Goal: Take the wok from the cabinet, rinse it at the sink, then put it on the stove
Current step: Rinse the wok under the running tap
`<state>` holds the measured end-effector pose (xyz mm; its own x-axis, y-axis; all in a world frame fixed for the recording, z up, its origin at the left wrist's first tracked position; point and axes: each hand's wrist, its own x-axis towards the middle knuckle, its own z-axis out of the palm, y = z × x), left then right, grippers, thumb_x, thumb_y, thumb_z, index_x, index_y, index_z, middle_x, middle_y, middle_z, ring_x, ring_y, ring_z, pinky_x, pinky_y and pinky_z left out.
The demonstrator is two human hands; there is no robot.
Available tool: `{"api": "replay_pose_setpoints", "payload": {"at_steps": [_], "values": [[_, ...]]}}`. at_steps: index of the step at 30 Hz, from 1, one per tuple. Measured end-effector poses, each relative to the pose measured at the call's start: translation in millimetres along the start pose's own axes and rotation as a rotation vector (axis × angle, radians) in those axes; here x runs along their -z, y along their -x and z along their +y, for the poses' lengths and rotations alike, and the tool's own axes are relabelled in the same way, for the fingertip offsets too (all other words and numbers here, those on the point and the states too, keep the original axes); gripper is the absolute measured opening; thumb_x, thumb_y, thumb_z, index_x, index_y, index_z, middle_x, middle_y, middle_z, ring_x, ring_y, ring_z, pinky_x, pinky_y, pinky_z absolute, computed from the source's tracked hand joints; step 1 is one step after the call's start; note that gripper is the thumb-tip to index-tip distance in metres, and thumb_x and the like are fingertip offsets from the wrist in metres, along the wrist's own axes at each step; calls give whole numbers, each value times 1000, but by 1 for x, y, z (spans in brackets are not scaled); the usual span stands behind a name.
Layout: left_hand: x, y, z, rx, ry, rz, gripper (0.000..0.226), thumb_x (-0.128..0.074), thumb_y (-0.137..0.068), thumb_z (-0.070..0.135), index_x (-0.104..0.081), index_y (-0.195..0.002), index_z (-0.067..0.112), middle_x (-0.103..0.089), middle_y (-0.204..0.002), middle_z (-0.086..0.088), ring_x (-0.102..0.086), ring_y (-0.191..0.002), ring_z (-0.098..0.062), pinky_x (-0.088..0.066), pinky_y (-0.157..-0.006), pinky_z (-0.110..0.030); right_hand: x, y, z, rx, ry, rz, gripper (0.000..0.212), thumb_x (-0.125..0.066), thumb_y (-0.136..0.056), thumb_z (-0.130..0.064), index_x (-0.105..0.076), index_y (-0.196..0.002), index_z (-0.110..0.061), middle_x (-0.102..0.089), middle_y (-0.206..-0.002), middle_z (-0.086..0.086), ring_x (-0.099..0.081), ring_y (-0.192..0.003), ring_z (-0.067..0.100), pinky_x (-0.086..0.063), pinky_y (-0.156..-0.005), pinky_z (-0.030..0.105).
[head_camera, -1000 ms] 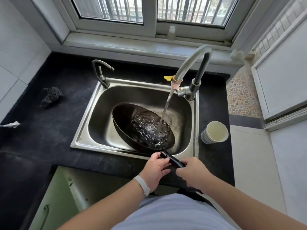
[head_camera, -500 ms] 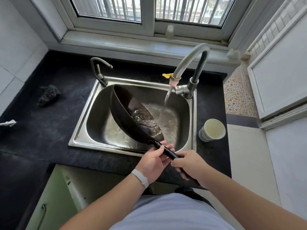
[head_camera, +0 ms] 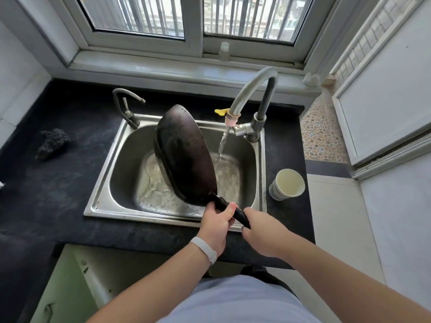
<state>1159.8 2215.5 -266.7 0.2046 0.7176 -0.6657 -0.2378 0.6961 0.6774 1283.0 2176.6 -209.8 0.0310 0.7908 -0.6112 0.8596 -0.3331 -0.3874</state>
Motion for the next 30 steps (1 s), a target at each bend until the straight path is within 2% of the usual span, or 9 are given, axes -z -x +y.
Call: {"api": "replay_pose_setpoints", "payload": {"at_steps": [3, 6, 10, 14, 17, 20, 23, 26, 30], "values": [[-7, -2, 4, -20, 18, 28, 29, -63, -93, 7, -53, -119, -1, -63, -115, -20, -64, -110, -29, -53, -95, -36, -6, -1, -2, -23, 170, 153, 9, -47, -96, -25, -39, -97, -21, -56, -83, 2, -60, -73, 27, -48, -64, 36], [-7, -1, 8, -28, -3, 40, 26, -64, -92, 7, -55, -115, 1, -63, -109, -15, -66, -101, -23, -55, -88, -31, -11, -1, -3, -26, 181, 185, 12, -50, -95, -24, -38, -96, -21, -57, -83, 1, -64, -76, 26, -51, -66, 36], [-6, 1, 8, -37, -39, 49, 24, -66, -91, 9, -56, -112, 4, -66, -110, -13, -67, -100, -19, -56, -84, -28, -9, -4, 0, -40, 66, 142, 13, -56, -91, -28, -48, -96, -18, -59, -83, 1, -62, -73, 22, -52, -66, 33], [-4, 1, 7, -48, -45, 46, 23, -66, -91, 11, -57, -110, 6, -67, -112, -13, -67, -103, -18, -55, -86, -28, -7, -6, 1, -55, -41, 107, 11, -59, -86, -25, -52, -88, -17, -60, -78, 3, -59, -68, 22, -43, -56, 29], [-3, 2, 7, -65, -55, 29, 22, -64, -93, 13, -56, -113, 8, -67, -113, -11, -66, -105, -18, -54, -85, -27, -3, -5, 3, -56, -111, 101, 11, -61, -83, -25, -56, -88, -17, -63, -77, 4, -60, -67, 22, -47, -57, 30], [4, 2, 11, -93, -106, -11, 22, -59, -96, 14, -56, -117, 7, -68, -112, -10, -67, -104, -18, -56, -84, -28, 0, -3, 2, -55, -155, 92, 10, -64, -83, -25, -57, -86, -20, -62, -75, 2, -59, -64, 18, -43, -54, 26], [11, 0, 13, -99, -111, -45, 24, -57, -97, 14, -56, -120, 7, -70, -113, -12, -67, -108, -22, -56, -89, -34, 3, -5, -2, -69, -242, 68, 10, -64, -82, -22, -58, -88, -18, -63, -76, 7, -66, -65, 26, -57, -57, 35], [14, -1, 13, -81, -122, -58, 25, -56, -97, 13, -56, -122, 7, -71, -114, -11, -67, -109, -23, -55, -94, -39, 3, -4, -7, -99, -356, -1, 9, -63, -84, -17, -55, -87, -21, -60, -72, 8, -63, -52, 22, -57, -49, 30], [14, -1, 12, -58, -121, -58, 19, -57, -97, 12, -57, -115, 7, -72, -110, -12, -68, -105, -22, -55, -93, -37, 1, -3, -9, -143, -422, -46, 10, -61, -85, -15, -54, -87, -22, -61, -69, 11, -59, -45, 19, -59, -50, 34]]}}
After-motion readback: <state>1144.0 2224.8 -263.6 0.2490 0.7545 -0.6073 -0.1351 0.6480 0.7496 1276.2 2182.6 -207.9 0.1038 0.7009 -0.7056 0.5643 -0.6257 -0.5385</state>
